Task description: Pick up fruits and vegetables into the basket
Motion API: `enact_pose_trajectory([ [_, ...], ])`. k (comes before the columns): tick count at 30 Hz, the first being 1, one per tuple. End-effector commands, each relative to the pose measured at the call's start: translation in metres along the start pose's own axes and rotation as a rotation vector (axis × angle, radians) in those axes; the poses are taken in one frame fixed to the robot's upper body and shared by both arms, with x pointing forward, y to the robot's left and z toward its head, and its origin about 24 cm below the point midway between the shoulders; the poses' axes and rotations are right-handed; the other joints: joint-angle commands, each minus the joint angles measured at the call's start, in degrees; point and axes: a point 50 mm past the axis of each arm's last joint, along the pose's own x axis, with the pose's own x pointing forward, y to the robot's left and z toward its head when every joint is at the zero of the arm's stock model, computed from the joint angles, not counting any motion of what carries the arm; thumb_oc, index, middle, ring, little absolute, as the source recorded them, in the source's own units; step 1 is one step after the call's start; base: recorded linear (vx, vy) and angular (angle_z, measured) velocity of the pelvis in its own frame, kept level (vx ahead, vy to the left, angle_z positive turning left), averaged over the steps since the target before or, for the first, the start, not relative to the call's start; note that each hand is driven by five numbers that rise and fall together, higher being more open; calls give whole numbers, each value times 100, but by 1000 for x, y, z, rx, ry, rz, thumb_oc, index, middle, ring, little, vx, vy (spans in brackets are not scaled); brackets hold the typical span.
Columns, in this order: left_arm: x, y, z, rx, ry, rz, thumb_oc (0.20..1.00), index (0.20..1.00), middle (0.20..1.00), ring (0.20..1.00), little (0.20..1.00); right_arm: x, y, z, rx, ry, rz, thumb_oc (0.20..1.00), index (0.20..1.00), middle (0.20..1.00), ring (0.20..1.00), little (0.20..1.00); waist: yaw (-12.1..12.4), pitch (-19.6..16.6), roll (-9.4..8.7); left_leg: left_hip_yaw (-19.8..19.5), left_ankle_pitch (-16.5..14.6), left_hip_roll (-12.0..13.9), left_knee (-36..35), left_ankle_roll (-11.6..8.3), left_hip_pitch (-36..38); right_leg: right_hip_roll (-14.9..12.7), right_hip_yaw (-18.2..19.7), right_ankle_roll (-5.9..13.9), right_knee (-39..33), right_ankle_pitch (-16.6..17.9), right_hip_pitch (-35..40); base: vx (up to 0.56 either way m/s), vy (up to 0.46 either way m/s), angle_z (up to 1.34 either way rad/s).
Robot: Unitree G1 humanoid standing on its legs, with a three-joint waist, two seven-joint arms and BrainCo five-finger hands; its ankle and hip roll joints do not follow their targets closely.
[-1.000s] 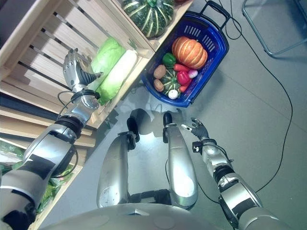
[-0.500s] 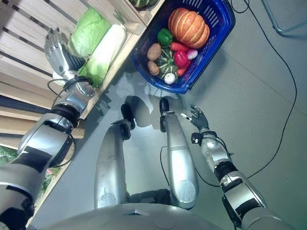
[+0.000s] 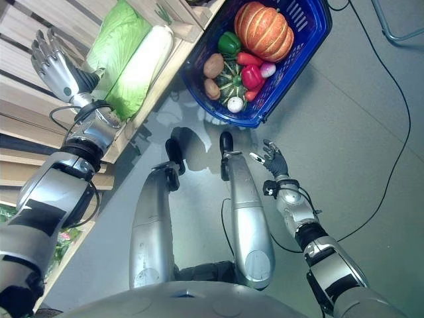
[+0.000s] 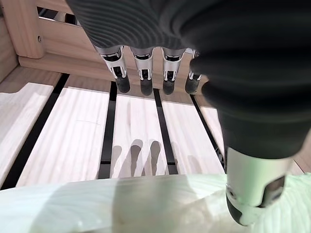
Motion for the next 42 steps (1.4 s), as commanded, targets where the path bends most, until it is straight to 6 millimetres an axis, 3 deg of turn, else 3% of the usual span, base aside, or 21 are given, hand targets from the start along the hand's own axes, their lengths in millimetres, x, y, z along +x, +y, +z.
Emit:
enact_pose_trajectory([
  [1, 8, 6, -12, 115, -63, 30, 1000, 1000, 1000, 1000, 1000, -12, 2, -4, 43, -27, 5, 1000, 1000, 1000, 1000, 1000, 20, -218, -2, 331, -250, -319, -77, 123, -16, 208, -30, 268, -241, 104, 238, 8, -7, 7],
  [8, 4, 1, -13, 207, -105, -26, 1000, 1000, 1000, 1000, 1000, -12, 9, 6, 59, -84, 36, 1000, 1000, 1000, 1000, 1000, 1, -218, -23, 357, -247, -289, -45, 143, -125, 211, -29, 272, -213, 124, 118, 1, -1, 1],
  [10, 1, -1, -13, 223, -111, -50, 614, 614, 614, 614, 614, -11, 13, 9, 57, -93, 46, 1000, 1000, 1000, 1000, 1000, -7, -218, -28, 353, -219, -293, -80, 134, -154, 213, -34, 285, -207, 140, 70, 0, 0, 0],
  [13, 0, -3, -13, 234, -129, -70, 504, 504, 504, 504, 504, -9, 15, 11, 58, -99, 45, 1000, 1000, 1000, 1000, 1000, -22, -218, -22, 367, -196, -281, -120, 138, -194, 233, -12, 286, -217, 144, 15, 0, 0, 0],
  [17, 1, -4, -11, 253, -147, -87, 426, 426, 426, 426, 426, -8, 15, 12, 59, -99, 39, 1000, 1000, 1000, 1000, 1000, -20, -218, -20, 368, -183, -284, -123, 142, -251, 241, -16, 292, -214, 160, -40, 0, 0, 0],
  [19, 0, -5, -14, 265, -115, -102, 200, 200, 200, 200, 200, -8, 15, 12, 58, -101, 41, 1000, 1000, 1000, 1000, 1000, -34, -218, -23, 369, -158, -284, -154, 142, -296, 257, -3, 303, -212, 176, -101, 0, 0, 0],
  [31, 7, 3, -22, 262, -64, -34, 200, 200, 200, 200, 200, -12, 15, 13, 53, -116, 45, 1000, 1000, 1000, 1000, 1000, -25, -218, -15, 354, -80, -309, -258, 121, -328, 269, 4, 338, -289, 238, -143, 0, 1, 0],
  [38, 13, 19, -18, 73, -143, 135, 200, 200, 200, 200, 200, -18, 16, 8, 67, -118, 49, 1000, 1000, 1000, 1000, 1000, 85, -218, 11, 306, -24, -341, -605, 71, 279, 261, -23, 378, -749, 264, 535, 2, -2, 1],
  [42, 3, 21, -23, 32, -179, 173, 200, 200, 200, 200, 200, -20, 18, 7, 82, -121, 43, 1000, 1000, 1000, 1000, 1000, 198, -218, 61, 244, 51, -399, -866, 36, 622, 252, -48, 392, -1077, 316, 951, 19, -18, 13],
])
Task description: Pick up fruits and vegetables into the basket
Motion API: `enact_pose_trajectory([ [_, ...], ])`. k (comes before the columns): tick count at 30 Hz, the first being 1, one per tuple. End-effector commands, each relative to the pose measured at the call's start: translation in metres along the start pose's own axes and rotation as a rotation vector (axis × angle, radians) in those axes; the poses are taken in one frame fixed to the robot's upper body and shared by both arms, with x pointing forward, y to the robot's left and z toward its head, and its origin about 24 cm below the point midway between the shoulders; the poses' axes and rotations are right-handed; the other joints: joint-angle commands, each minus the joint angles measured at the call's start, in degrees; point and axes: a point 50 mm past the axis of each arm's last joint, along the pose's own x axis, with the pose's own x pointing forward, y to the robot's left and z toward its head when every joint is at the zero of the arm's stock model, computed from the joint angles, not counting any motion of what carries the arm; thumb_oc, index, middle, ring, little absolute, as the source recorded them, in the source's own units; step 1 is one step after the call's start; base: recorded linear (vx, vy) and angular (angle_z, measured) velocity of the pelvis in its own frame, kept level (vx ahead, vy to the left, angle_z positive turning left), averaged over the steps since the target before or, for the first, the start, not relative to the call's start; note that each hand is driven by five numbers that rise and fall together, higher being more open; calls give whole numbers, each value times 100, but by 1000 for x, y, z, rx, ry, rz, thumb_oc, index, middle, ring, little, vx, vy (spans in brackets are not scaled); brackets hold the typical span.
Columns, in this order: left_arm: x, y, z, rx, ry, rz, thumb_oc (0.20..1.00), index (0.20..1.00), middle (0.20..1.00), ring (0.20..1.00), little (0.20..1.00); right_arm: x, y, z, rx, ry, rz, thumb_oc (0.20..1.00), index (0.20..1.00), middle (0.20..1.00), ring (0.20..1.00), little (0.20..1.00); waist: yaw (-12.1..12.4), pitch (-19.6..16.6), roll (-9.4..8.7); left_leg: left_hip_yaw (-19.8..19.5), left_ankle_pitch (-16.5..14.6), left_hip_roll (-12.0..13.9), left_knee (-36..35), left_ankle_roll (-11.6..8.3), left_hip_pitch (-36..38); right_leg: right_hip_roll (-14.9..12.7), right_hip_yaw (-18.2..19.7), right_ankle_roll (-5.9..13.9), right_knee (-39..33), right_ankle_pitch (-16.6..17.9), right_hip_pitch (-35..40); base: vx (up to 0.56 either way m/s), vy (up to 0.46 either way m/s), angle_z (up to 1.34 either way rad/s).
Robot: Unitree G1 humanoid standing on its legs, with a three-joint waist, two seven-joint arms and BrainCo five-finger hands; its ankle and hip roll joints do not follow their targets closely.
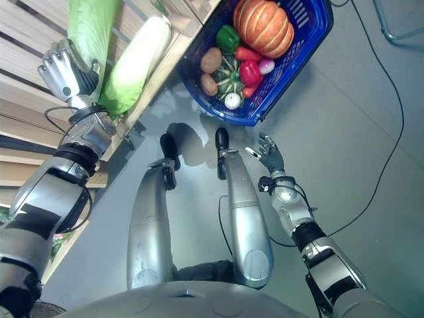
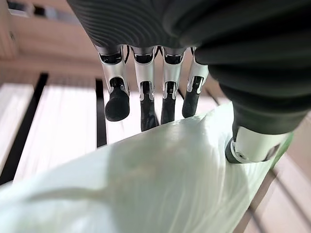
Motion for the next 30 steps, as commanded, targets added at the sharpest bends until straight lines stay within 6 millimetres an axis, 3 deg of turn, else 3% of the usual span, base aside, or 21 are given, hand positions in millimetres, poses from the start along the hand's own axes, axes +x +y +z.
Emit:
enact_pose_trajectory([
  [1, 2, 13, -13, 26, -54, 126, 200, 200, 200, 200, 200, -12, 4, 3, 28, -61, 12, 1000, 1000, 1000, 1000, 1000, 181, -273, 198, 353, -150, -345, -308, 99, 209, 182, -41, 426, -698, 299, 571, 20, -5, 12],
  [5, -4, 10, -19, 71, -61, 97, 200, 200, 200, 200, 200, -10, 3, 5, 24, -55, 6, 1000, 1000, 1000, 1000, 1000, 216, -273, 203, 347, -118, -337, -372, 87, 307, 165, -76, 393, -811, 306, 712, 13, 4, 4],
  [7, -3, 10, -22, 102, -61, 86, 624, 624, 624, 624, 624, -10, 2, 5, 17, -49, 10, 1000, 1000, 1000, 1000, 1000, 205, -273, 191, 362, -126, -315, -338, 87, 285, 161, -82, 376, -793, 296, 699, 18, 24, 4],
  [8, -2, 10, -23, 124, -63, 79, 1000, 1000, 1000, 1000, 1000, -10, 2, 5, 13, -46, 11, 1000, 1000, 1000, 1000, 1000, 195, -273, 185, 374, -138, -303, -298, 88, 247, 155, -87, 370, -759, 287, 667, 0, 0, 0],
  [18, -1, 3, -26, 237, -90, -17, 1000, 1000, 1000, 1000, 1000, -10, 1, 3, 0, -39, 26, 1000, 1000, 1000, 1000, 1000, 133, -273, 150, 399, -146, -226, -148, 106, -32, 153, -83, 353, -527, 254, 348, 5, 5, -2],
  [30, 11, 1, -6, 162, -107, -53, 1000, 1000, 1000, 1000, 1000, -3, 7, 9, -2, -43, 28, 1000, 1000, 1000, 1000, 1000, 67, -273, 119, 404, -101, -179, -77, 101, -370, 144, -69, 352, -389, 271, -33, -1, -1, -1],
])
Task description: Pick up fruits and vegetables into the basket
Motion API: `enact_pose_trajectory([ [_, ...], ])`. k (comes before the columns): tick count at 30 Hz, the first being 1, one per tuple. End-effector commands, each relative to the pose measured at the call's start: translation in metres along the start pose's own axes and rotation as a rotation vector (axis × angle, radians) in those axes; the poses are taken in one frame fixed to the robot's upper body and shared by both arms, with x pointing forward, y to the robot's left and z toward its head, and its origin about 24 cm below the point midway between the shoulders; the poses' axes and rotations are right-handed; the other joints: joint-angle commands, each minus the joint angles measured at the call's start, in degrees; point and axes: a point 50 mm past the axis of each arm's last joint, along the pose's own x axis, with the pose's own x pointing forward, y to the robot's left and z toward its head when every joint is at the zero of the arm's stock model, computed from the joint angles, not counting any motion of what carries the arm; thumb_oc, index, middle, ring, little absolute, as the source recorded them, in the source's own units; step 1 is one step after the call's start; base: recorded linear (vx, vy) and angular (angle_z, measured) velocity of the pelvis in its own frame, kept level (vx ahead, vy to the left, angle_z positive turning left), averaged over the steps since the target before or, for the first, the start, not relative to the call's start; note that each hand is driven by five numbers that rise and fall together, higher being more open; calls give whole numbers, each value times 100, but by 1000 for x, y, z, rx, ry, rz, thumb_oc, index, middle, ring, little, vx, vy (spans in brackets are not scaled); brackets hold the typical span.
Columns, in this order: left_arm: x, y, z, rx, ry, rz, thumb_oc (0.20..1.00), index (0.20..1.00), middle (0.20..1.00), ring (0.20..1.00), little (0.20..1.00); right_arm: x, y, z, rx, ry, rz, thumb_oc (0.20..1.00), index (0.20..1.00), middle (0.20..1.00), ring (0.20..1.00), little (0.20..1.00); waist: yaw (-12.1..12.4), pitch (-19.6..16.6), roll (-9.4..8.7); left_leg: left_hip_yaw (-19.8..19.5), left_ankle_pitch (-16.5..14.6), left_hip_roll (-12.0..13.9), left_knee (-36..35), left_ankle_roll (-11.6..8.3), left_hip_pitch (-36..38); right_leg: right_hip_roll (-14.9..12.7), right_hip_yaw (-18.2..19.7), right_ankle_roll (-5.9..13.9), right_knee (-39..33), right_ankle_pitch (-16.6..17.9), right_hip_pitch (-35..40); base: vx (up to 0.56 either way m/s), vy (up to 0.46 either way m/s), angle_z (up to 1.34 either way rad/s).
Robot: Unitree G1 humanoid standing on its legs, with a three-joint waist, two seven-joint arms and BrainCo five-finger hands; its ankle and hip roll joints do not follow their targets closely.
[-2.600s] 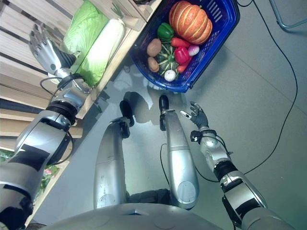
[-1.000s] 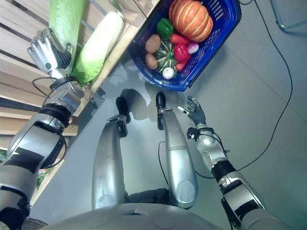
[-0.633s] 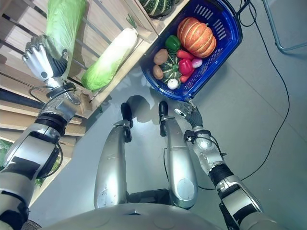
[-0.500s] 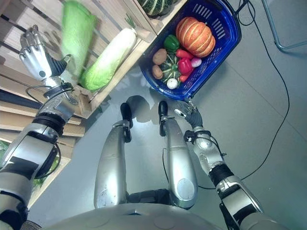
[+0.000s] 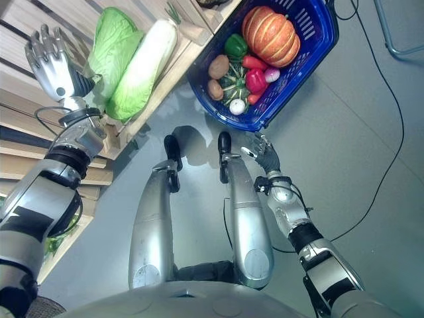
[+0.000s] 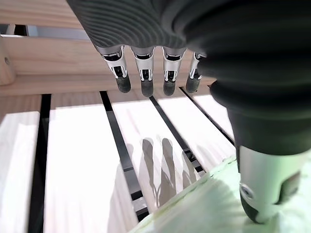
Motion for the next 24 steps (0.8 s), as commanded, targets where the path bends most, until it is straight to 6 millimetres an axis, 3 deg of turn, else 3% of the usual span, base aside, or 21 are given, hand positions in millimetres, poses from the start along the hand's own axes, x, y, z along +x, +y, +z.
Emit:
enact_pose_trajectory([
  [1, 0, -2, 0, -44, 12, -22, 1000, 1000, 1000, 1000, 1000, -10, -4, -3, -9, -8, -5, 1000, 1000, 1000, 1000, 1000, -73, -273, 116, 393, -162, -184, -2, 132, -250, 148, -53, 391, -338, 253, 107, 0, 0, 0],
  [14, -17, -16, -2, -213, 214, -112, 1000, 1000, 1000, 1000, 1000, -6, 6, -3, 4, -9, 10, 1000, 1000, 1000, 1000, 1000, -60, -273, 68, 355, -87, -227, -131, 106, -305, 185, -57, 417, -442, 299, 40, 0, 0, 0],
  [18, -17, -8, -1, -383, 289, 34, 1000, 1000, 1000, 1000, 1000, -5, 11, -3, 14, -10, 8, 1000, 1000, 1000, 1000, 1000, -29, -273, 52, 335, -80, -239, -173, 104, -269, 196, -70, 413, -482, 295, 77, 1, -28, 0],
  [21, -14, 0, 2, -446, 261, 127, 1000, 1000, 1000, 1000, 1000, -7, 10, -4, 20, -11, 4, 1000, 1000, 1000, 1000, 1000, -11, -273, 67, 310, -75, -247, -160, 100, -296, 189, -78, 407, -491, 306, 62, 2, -12, 0],
  [24, -22, 4, 12, -486, 209, 203, 1000, 1000, 1000, 1000, 1000, -11, 12, -7, 33, -8, -1, 1000, 1000, 1000, 1000, 1000, 50, -273, 78, 282, -110, -268, -148, 92, -259, 173, -109, 410, -489, 292, 111, 9, -21, 0],
])
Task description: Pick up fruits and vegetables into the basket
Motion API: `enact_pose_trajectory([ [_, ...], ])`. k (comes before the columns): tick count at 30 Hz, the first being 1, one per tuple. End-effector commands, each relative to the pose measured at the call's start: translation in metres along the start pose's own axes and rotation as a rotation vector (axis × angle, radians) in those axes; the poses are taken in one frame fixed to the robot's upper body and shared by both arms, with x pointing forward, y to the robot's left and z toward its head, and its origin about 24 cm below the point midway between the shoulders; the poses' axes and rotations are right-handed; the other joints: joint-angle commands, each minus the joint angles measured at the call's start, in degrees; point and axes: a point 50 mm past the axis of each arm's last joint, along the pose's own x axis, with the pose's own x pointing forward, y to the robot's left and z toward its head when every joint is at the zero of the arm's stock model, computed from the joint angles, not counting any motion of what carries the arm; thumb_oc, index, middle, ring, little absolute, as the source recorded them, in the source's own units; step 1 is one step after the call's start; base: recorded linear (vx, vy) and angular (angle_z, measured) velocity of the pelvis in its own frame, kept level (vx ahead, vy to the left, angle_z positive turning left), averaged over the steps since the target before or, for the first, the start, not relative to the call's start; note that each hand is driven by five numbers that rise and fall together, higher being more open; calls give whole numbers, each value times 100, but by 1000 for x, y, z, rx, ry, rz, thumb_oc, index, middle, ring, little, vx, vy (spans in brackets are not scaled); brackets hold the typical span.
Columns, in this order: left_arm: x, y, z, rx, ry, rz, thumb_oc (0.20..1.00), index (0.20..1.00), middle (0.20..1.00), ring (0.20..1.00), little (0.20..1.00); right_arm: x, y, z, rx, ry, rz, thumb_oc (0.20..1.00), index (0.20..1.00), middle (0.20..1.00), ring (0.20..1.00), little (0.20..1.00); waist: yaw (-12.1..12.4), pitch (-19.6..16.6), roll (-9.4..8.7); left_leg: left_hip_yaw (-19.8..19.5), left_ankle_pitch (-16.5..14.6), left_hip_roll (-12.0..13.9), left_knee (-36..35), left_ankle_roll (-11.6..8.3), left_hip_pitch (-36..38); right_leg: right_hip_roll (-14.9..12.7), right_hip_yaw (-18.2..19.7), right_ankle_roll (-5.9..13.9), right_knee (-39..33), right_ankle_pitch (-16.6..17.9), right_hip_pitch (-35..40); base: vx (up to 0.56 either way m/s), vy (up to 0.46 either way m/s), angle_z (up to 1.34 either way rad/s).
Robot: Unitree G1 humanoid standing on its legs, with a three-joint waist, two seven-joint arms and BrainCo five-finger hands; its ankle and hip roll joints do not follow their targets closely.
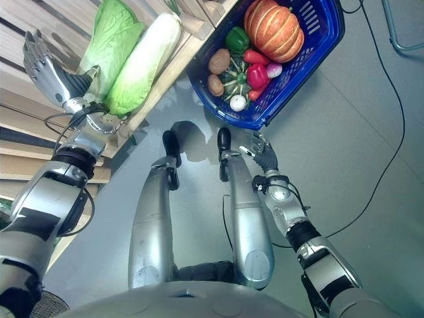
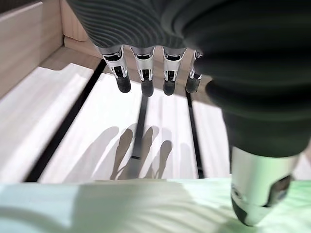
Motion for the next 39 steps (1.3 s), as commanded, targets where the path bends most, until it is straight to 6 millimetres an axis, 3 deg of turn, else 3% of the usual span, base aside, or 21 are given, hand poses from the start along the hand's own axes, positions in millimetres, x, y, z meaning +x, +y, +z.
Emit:
enact_pose_trajectory([
  [1, -16, 2, 6, -67, -66, 89, 1000, 1000, 1000, 1000, 1000, -13, 6, -5, 35, -16, 8, 1000, 1000, 1000, 1000, 1000, 72, -272, 88, 319, -108, -271, -149, 95, -106, 156, -98, 410, -444, 285, 230, 0, 0, 0],
  [7, -21, -2, 9, -19, -144, 20, 1000, 1000, 1000, 1000, 1000, -13, 3, -4, 28, -20, 11, 1000, 1000, 1000, 1000, 1000, 81, -272, 117, 323, -105, -281, -159, 103, -139, 143, -114, 410, -435, 300, 183, 0, 0, 0],
  [19, -30, -9, -34, 218, 60, -138, 1000, 1000, 1000, 1000, 1000, -9, 1, -3, 17, -23, 19, 1000, 1000, 1000, 1000, 1000, 9, -272, 86, 390, -77, -251, -146, 110, -223, 137, -103, 417, -428, 333, 74, 0, 0, 0],
  [25, -27, -8, -36, 246, 96, -124, 1000, 1000, 1000, 1000, 1000, -5, 3, 2, 15, -31, 8, 1000, 1000, 1000, 1000, 1000, 8, -272, 77, 387, -38, -251, -161, 112, -323, 148, -97, 412, -404, 360, -45, 0, 0, 0],
  [36, -5, -4, -29, 321, 135, -117, 1000, 1000, 1000, 1000, 1000, 0, 6, 14, 21, -66, 0, 1000, 1000, 1000, 1000, 1000, -62, -272, 75, 406, 31, -246, -130, 119, -705, 162, -69, 441, -262, 423, -486, -1, 1, 0],
  [37, -4, -4, -28, 327, 136, -119, 856, 856, 856, 856, 856, 0, 7, 15, 21, -69, 1, 1000, 1000, 1000, 1000, 1000, -68, -272, 74, 411, 31, -247, -131, 126, -729, 161, -72, 444, -257, 428, -514, 0, 0, 0],
  [38, -3, -4, -27, 346, 133, -133, 413, 413, 413, 413, 413, 0, 7, 16, 21, -71, 3, 1000, 1000, 1000, 1000, 1000, -77, -272, 73, 410, 26, -252, -134, 132, -753, 162, -69, 446, -252, 433, -548, 0, 0, 0],
  [39, -2, -6, -27, 367, 140, -169, 200, 200, 200, 200, 200, 1, 8, 17, 18, -74, 6, 1000, 1000, 1000, 1000, 1000, -86, -272, 74, 416, 23, -252, -124, 136, -779, 170, -63, 451, -236, 438, -580, 0, 0, 0],
])
